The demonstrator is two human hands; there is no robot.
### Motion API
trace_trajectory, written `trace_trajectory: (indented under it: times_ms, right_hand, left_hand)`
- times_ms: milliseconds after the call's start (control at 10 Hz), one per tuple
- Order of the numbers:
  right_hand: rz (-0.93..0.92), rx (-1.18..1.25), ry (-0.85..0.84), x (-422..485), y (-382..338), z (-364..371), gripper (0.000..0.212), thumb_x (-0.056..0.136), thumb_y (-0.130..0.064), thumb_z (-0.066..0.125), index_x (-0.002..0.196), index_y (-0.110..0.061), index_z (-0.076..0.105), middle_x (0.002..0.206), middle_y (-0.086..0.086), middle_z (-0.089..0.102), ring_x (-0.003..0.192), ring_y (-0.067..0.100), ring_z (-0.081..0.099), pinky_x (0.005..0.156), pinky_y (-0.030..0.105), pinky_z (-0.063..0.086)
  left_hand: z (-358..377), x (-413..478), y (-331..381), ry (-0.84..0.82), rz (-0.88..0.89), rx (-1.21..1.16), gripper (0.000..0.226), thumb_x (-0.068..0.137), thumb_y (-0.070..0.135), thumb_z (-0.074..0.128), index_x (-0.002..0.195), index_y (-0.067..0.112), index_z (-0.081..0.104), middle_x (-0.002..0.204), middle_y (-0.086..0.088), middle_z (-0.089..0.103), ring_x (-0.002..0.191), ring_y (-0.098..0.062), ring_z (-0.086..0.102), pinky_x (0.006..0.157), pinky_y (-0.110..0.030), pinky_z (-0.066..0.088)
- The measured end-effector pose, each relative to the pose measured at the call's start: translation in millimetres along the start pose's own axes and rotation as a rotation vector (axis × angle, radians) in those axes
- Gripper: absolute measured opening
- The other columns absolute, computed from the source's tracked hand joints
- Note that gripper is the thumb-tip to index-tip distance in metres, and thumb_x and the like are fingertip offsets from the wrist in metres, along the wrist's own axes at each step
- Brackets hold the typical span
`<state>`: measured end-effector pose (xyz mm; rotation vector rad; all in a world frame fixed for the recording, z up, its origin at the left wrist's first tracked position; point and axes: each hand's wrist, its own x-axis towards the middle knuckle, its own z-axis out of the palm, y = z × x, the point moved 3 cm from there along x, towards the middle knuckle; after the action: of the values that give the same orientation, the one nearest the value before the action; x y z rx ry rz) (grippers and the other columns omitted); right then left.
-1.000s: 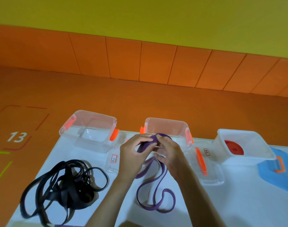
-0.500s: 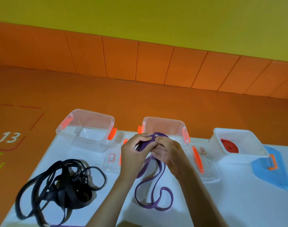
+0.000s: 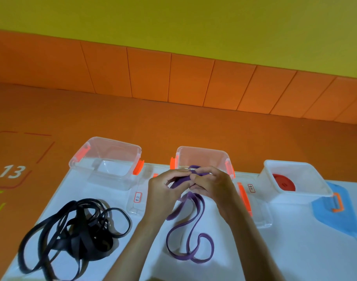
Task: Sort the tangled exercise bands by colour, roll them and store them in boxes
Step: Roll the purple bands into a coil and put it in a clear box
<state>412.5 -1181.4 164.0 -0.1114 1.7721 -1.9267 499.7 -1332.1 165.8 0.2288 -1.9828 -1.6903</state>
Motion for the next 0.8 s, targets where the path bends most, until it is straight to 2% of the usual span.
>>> trace_trajectory:
  times_ms: [100,200,300,400,500,600,700,800]
  right_hand:
    - [-0.106,-0.081,0.014,-4,-9,3,0.025,0.084,-0.011,0.084,0.107,-0.006,0.075,0.089,0.002,0.081,0.085,0.018,0.079,0.078,0.036,0.066]
    - [-0.195,-0.156,-0.132,1,-16,-4,0.035,0.071,-0.003,0.092,0.103,-0.001,0.080,0.104,0.012,0.079,0.097,0.025,0.078,0.079,0.034,0.066]
    - [0.015,-0.007,0.005,0,0,-1,0.017,0.092,-0.004,0.074,0.108,-0.009,0.075,0.111,0.016,0.077,0.100,0.025,0.078,0.078,0.028,0.063]
    - [0.086,0.192,-0.036,-4,3,2,0.022,0.094,-0.008,0.071,0.116,-0.008,0.068,0.108,0.019,0.078,0.101,0.029,0.078,0.077,0.029,0.063]
    - [0.134,0.349,-0.064,-7,0,12,0.039,0.085,-0.021,0.071,0.120,-0.009,0.064,0.111,0.020,0.077,0.096,0.026,0.078,0.077,0.030,0.061]
    - [0.163,0.357,-0.064,-4,2,15,0.033,0.087,-0.022,0.068,0.118,-0.013,0.065,0.109,0.020,0.077,0.088,0.026,0.076,0.074,0.031,0.060]
    - [0.224,0.521,-0.103,-4,9,24,0.030,0.093,-0.021,0.068,0.122,-0.013,0.065,0.109,0.019,0.075,0.086,0.025,0.073,0.075,0.031,0.060]
    - [0.205,0.509,-0.152,-7,13,27,0.033,0.094,-0.029,0.070,0.122,-0.012,0.067,0.114,0.020,0.075,0.095,0.027,0.075,0.078,0.032,0.060]
  left_hand:
    - [0,0,3,0.032,-0.011,-0.040,0.052,0.083,0.006,0.087,0.106,0.051,0.075,0.108,0.021,0.078,0.107,-0.006,0.074,0.086,-0.016,0.058]
    - [2,-4,-1,0.039,-0.025,-0.031,0.045,0.081,0.014,0.092,0.106,0.047,0.074,0.107,0.020,0.077,0.107,-0.007,0.074,0.087,-0.018,0.059]
    - [0,-4,-3,0.018,-0.006,-0.010,0.037,0.079,0.014,0.093,0.107,0.034,0.080,0.110,0.017,0.078,0.110,-0.011,0.074,0.094,-0.028,0.060]
    - [-3,-2,0,0.000,0.002,-0.063,0.039,0.079,0.009,0.092,0.110,0.031,0.082,0.111,0.015,0.079,0.109,-0.013,0.075,0.096,-0.030,0.060]
    - [-3,0,4,0.021,-0.012,-0.096,0.040,0.082,0.008,0.089,0.113,0.032,0.080,0.111,0.014,0.080,0.110,-0.013,0.075,0.094,-0.025,0.059]
    - [-2,1,1,0.079,-0.037,-0.126,0.036,0.083,0.011,0.089,0.108,0.033,0.077,0.111,0.013,0.079,0.110,-0.015,0.074,0.093,-0.023,0.059]
    - [5,-1,1,0.151,-0.055,-0.218,0.029,0.086,0.006,0.086,0.104,0.028,0.079,0.114,0.006,0.079,0.112,-0.018,0.075,0.094,-0.025,0.059]
    - [3,5,2,0.209,-0.118,-0.260,0.022,0.087,0.005,0.085,0.100,0.023,0.083,0.106,0.003,0.082,0.104,-0.016,0.077,0.088,-0.021,0.058]
